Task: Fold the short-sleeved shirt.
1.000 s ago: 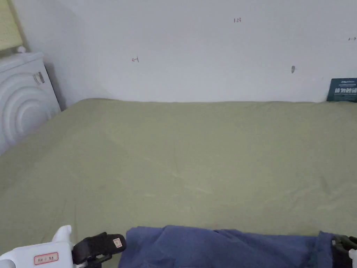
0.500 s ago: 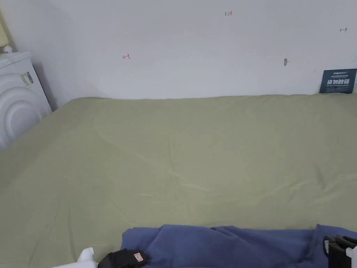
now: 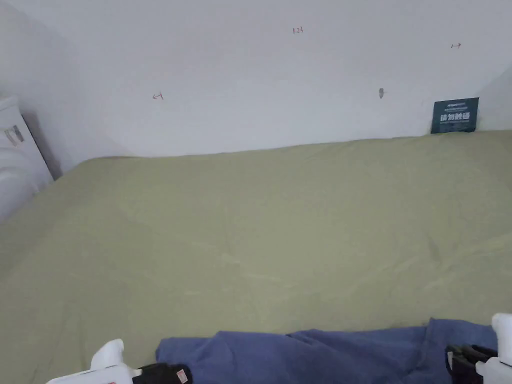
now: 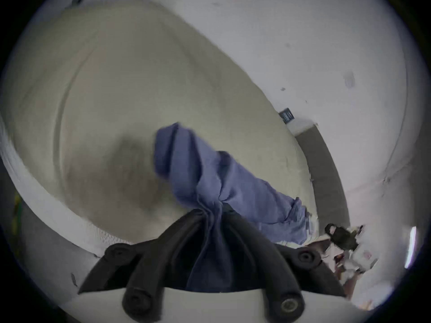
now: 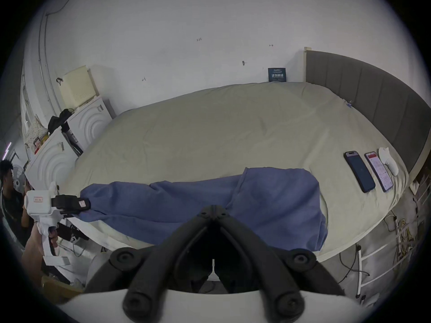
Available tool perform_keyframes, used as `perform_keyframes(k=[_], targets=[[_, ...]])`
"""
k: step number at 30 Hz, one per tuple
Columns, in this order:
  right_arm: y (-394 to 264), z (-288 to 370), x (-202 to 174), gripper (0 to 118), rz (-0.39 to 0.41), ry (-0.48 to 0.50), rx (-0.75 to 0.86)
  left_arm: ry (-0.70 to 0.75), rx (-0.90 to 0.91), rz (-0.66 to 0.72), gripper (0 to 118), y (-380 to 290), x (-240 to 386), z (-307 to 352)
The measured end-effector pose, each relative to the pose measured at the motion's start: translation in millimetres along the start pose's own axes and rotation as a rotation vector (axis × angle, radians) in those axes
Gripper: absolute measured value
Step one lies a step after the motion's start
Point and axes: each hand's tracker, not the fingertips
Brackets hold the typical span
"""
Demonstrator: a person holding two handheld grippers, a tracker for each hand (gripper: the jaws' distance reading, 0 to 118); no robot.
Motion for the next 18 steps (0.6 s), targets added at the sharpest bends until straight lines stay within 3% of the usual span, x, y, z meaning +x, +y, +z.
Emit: perform_keyframes(k=[10,13,18], targets=[[11.3,21.5,15.7,0,-0.040,0.004,0.056,-0.020,-0.044,-0.505,7,-0.2,147.1,-39.9],[11.1,26.2,22.3,0,-0.048,-0.004,0.067,-0.051,-0.108,-0.577,7,-18.4,181.5,-70.0],[8.2,31.0,35.1,0,-0.065,-0.029,0.066,-0.089,-0.218,-0.569,7,-48.3,206.3,-122.3]])
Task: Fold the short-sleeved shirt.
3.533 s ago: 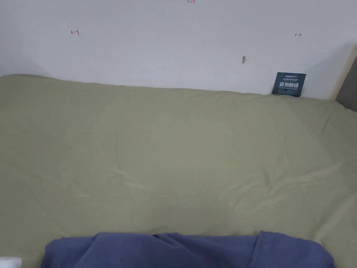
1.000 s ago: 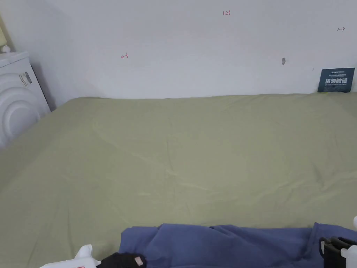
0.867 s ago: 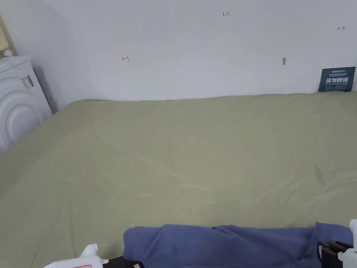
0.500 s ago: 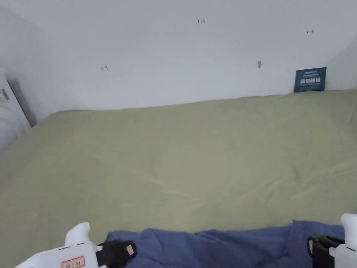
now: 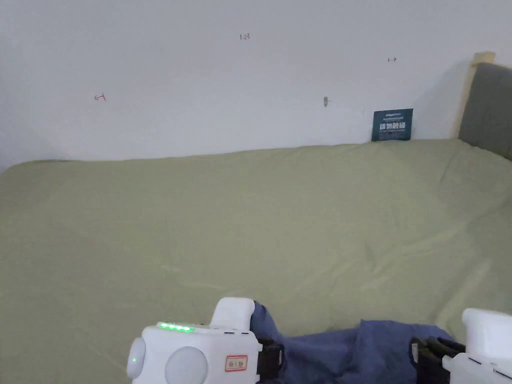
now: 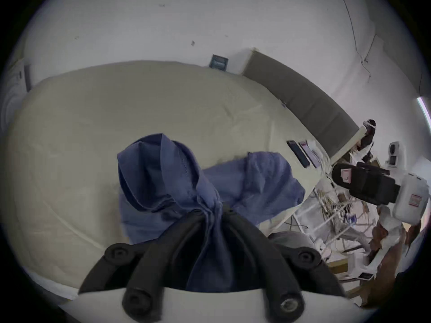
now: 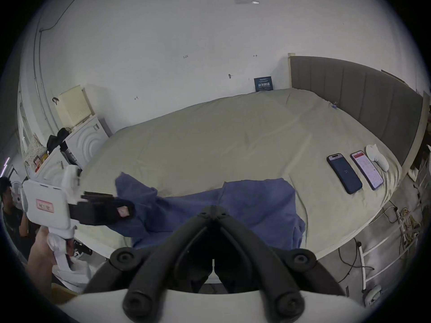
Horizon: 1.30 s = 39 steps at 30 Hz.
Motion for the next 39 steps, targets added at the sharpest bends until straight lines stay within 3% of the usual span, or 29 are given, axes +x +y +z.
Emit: perform_keyframes(k=[3,5,8,11,13,14,15,17,19,23,26,29,33,36,39], targets=[[-3.6,2.5,7.6,0,-0.002,-0.019,-0.005,-0.013,-0.036,0.015,11,-4.0,0.7,-26.2],[-7.2,2.8,12.7,0,-0.003,-0.027,-0.009,-0.075,-0.004,0.092,28,-8.0,-5.4,-34.2],[-12.0,-1.5,16.4,1,-0.007,-0.036,-0.032,-0.170,0.044,0.230,71,-9.6,-10.2,-34.2],[-16.4,-4.3,17.2,1,-0.002,-0.034,-0.051,-0.232,0.092,0.263,74,-9.9,-18.3,-22.5],[-16.8,-5.0,16.0,0,0.002,-0.031,-0.057,-0.268,0.152,0.299,70,-13.4,-30.5,-17.2],[-16.5,-5.3,15.3,1,0.004,-0.027,-0.060,-0.267,0.165,0.334,54,-16.6,-37.6,-18.8],[-15.9,-5.3,14.5,1,0.007,-0.020,-0.062,-0.280,0.157,0.381,2,-20.1,-46.1,-23.8],[-14.5,-3.2,12.3,1,0.013,-0.011,-0.055,-0.226,0.156,0.431,0,-28.6,-50.9,-34.4],[-12.1,1.2,11.0,1,0.015,-0.002,-0.039,-0.283,0.115,0.428,0,-35.5,-52.9,-48.7],[-6.4,11.0,10.0,1,0.016,0.003,-0.010,-0.261,0.038,0.428,0,-47.9,-36.4,-80.5],[-2.7,18.6,10.3,0,0.024,0.001,0.008,-0.342,0.006,0.513,0,-59.8,-21.6,-106.1],[-0.3,24.6,9.2,1,0.029,-0.003,0.022,-0.425,-0.018,0.504,0,-66.6,3.4,-119.9],[2.3,27.3,5.6,1,0.036,-0.001,0.033,-0.433,-0.051,0.509,0,-78.5,19.9,-136.8],[1.9,31.2,4.0,1,0.046,0.002,0.039,-0.451,-0.017,0.576,0,-78.0,7.0,-118.2],[2.9,30.8,2.5,1,0.044,0.008,0.042,-0.500,0.110,0.507,0,-55.9,-18.2,-60.8]])
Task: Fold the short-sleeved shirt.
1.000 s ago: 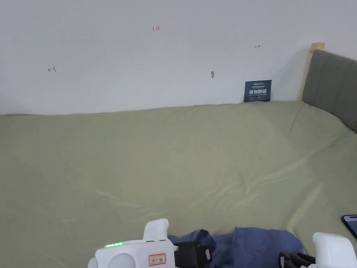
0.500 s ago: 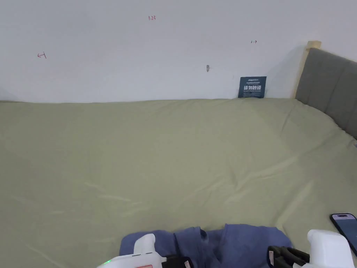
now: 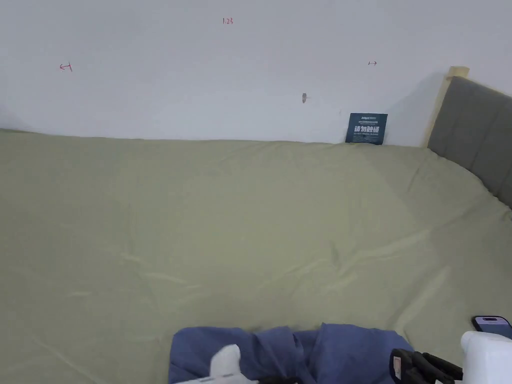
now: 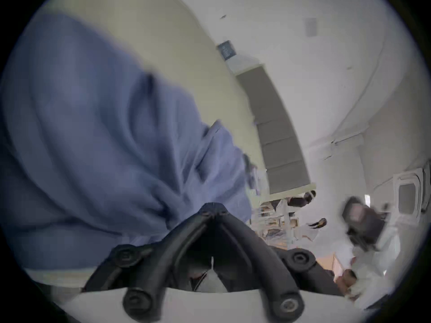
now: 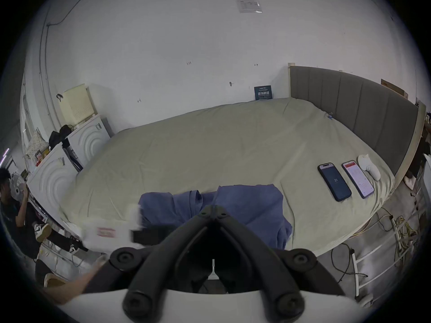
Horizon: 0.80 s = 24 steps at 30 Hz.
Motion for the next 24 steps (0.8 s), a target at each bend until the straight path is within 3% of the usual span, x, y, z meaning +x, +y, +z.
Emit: perform_keyframes(k=[3,4,5,6,7,8,12,15,18,21,22,23,24], targets=[[3.1,-5.1,-4.1,1,0.006,0.014,0.004,0.036,0.042,-0.077,0,35.6,-0.8,60.0],[4.3,-7.4,-5.9,1,0.008,0.018,0.005,0.044,0.031,-0.078,14,48.7,-12.2,77.0],[5.2,-8.9,-7.1,1,0.009,0.025,0.004,0.042,0.022,-0.053,45,55.3,-23.3,88.5],[5.9,-10.0,-8.1,1,0.010,0.036,0.004,0.045,-0.009,0.034,89,63.1,-40.7,98.6],[6.5,-10.7,-9.2,1,0.010,0.042,0.005,0.068,-0.016,0.088,103,67.7,-55.0,106.6],[7.0,-10.7,-10.1,1,0.009,0.046,0.005,0.067,-0.009,0.116,104,69.5,-66.0,112.5],[8.6,-8.8,-11.3,1,0.010,0.057,0.009,0.059,-0.029,0.242,104,65.4,-106.4,119.7],[10.8,-7.1,-10.4,1,0.014,0.051,0.007,0.075,-0.053,0.254,104,54.5,-122.0,108.6],[12.6,-7.4,-10.1,1,0.010,0.049,0.011,-0.051,-0.014,0.278,103,49.5,-121.4,95.3],[12.6,-13.1,-12.9,0,0.004,0.057,0.002,-0.041,-0.031,0.306,95,44.3,-113.3,73.6],[11.3,-14.7,-14.6,1,0.008,0.059,-0.005,-0.017,-0.045,0.316,73,43.2,-112.1,68.2],[10.3,-15.7,-16.3,1,0.013,0.061,-0.012,0.058,-0.067,0.309,28,41.8,-110.9,64.1],[9.5,-16.3,-17.9,1,0.020,0.067,-0.019,0.165,-0.081,0.252,6,37.2,-104.9,63.4]])
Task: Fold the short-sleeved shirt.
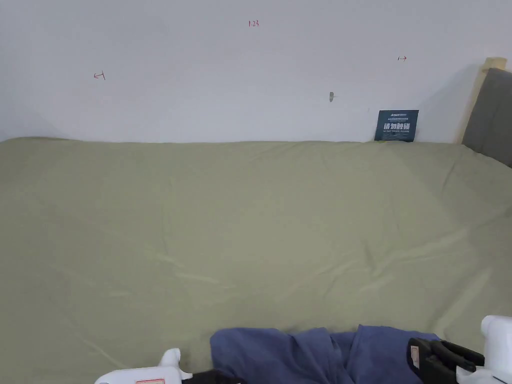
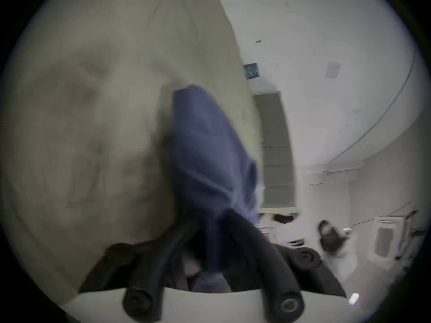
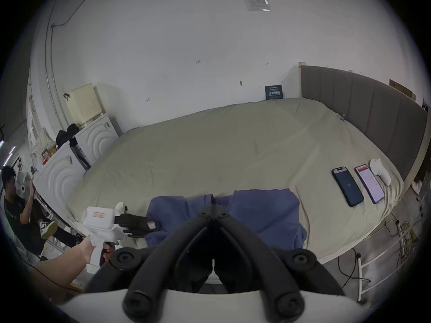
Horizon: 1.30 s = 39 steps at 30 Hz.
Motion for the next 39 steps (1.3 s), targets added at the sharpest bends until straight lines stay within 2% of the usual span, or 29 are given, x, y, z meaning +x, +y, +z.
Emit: perform_keyframes(k=[1,3,5,8,14,18,22,24,27,31,35,37,39], targets=[[-0.9,-0.2,-1.4,1,0.003,0.004,-0.003,0.018,0.025,-0.033,6,-4.6,-2.4,3.1],[-2.6,0.9,-2.9,1,0.003,0.014,-0.007,-0.086,0.033,0.006,6,-6.3,-0.9,12.4],[-3.7,-1.3,-4.5,1,0.005,0.014,-0.011,-0.070,0.041,-0.010,6,-1.7,0.0,29.7],[-4.2,-5.1,-6.7,1,0.002,0.017,-0.014,0.007,0.032,-0.098,6,4.3,10.4,54.9],[-3.6,-13.8,-12.8,1,0.007,0.029,-0.020,0.127,0.144,-0.206,6,29.5,23.3,128.7],[-0.4,-18.3,-16.6,1,0.012,0.038,-0.017,0.326,0.200,-0.300,6,35.6,41.4,184.3],[1.8,-23.4,-20.1,1,0.021,0.042,-0.021,0.605,0.248,-0.488,6,28.2,82.0,213.8],[1.8,-24.8,-21.1,1,0.022,0.042,-0.025,0.641,0.277,-0.507,6,25.6,100.0,216.5],[1.5,-25.6,-22.3,1,0.028,0.046,-0.031,0.604,0.255,-0.505,6,15.3,123.3,196.2],[1.0,-22.4,-20.2,1,0.025,0.047,-0.032,0.496,0.139,-0.542,6,-2.5,139.5,134.6],[0.1,-16.1,-13.7,1,0.016,0.031,-0.028,0.359,0.028,-0.500,6,-16.6,142.3,75.3],[-0.7,-13.4,-10.1,1,0.010,0.022,-0.024,0.319,-0.051,-0.491,16,-22.4,143.0,48.9],[-1.9,-11.1,-7.2,1,0.006,0.016,-0.023,0.280,-0.107,-0.501,33,-25.2,141.8,30.5]])
